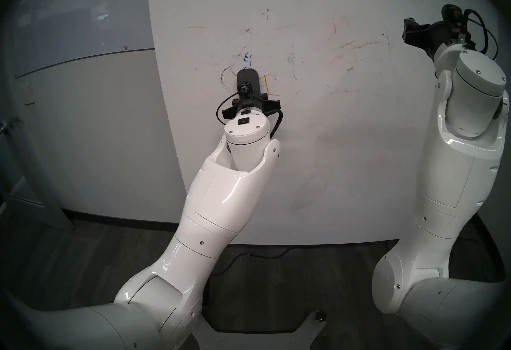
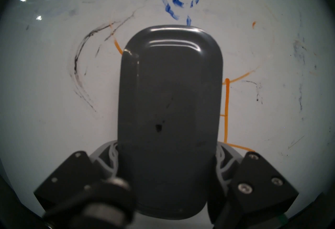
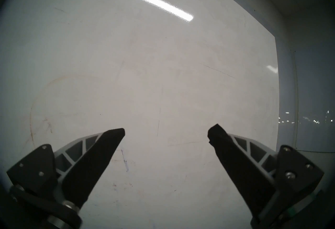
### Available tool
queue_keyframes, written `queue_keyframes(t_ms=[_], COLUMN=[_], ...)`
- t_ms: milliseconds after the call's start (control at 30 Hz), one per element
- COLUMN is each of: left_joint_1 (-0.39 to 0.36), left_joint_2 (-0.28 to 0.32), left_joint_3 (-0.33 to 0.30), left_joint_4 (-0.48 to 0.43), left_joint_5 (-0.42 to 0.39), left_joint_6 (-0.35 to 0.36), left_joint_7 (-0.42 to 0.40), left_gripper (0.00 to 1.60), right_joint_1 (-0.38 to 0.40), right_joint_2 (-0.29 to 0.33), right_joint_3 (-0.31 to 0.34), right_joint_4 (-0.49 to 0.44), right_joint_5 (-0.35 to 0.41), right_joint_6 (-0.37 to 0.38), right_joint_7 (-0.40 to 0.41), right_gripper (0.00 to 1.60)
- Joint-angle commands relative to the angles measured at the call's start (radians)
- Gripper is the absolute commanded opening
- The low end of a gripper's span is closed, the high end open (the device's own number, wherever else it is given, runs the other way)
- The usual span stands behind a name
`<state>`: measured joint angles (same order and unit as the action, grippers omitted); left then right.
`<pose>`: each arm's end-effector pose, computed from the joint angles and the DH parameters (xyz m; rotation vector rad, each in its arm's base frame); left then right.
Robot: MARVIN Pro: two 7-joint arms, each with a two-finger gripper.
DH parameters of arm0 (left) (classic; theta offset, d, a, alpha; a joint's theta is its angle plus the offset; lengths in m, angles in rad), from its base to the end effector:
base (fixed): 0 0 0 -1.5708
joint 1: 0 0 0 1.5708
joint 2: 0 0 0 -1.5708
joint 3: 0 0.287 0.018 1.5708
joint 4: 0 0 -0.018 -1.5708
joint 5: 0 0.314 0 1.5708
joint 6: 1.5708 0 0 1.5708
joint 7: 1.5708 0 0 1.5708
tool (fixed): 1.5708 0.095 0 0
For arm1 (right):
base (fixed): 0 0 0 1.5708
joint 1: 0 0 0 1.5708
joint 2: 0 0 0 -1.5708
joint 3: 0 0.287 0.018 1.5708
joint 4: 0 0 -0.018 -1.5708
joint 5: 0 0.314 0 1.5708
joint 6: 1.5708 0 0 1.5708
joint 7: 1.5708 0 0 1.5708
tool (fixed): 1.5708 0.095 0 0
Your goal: Erase all marks on the whiteboard with the eraser
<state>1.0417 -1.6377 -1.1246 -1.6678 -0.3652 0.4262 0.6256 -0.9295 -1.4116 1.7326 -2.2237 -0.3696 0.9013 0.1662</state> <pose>0.4870 -0.1598 -0.0710 2.0455 0.2357 2.1800 0.3632 -0.0916 0.1200 1.5120 -0.1083 2.2109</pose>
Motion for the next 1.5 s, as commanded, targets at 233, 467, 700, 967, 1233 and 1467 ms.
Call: queue_keyframes(t_ms=[233,467,700,967,1233,1467], left_joint_1=[-0.112,-0.097,-0.097,-0.103,-0.094,-0.101], left_joint_2=[-0.024,-0.038,-0.052,-0.068,-0.085,-0.096], left_joint_3=[-0.063,-0.069,-0.076,-0.082,-0.088,-0.095], left_joint_4=[-0.072,-0.089,-0.099,-0.108,-0.122,-0.128], left_joint_5=[0.052,0.061,0.067,0.073,0.081,0.091], left_joint_6=[0.003,0.02,0.038,0.059,0.073,0.084], left_joint_7=[-0.041,-0.056,-0.068,-0.079,-0.09,-0.098], left_gripper=[0.0,0.0,0.0,0.0,0.0,0.0], right_joint_1=[0.006,0.005,0.004,0.002,0.001,0.0], right_joint_2=[0.002,0.003,0.004,0.005,0.006,0.007], right_joint_3=[-0.001,-0.001,-0.001,-0.001,-0.001,-0.001], right_joint_4=[-0.006,-0.006,-0.006,-0.005,-0.005,-0.005], right_joint_5=[0.003,0.005,0.008,0.01,0.013,0.015], right_joint_6=[-0.002,-0.002,-0.002,-0.002,-0.002,-0.002], right_joint_7=[-0.002,-0.004,-0.006,-0.008,-0.01,-0.012], right_gripper=[1.6,1.6,1.6,1.6,1.6,1.6])
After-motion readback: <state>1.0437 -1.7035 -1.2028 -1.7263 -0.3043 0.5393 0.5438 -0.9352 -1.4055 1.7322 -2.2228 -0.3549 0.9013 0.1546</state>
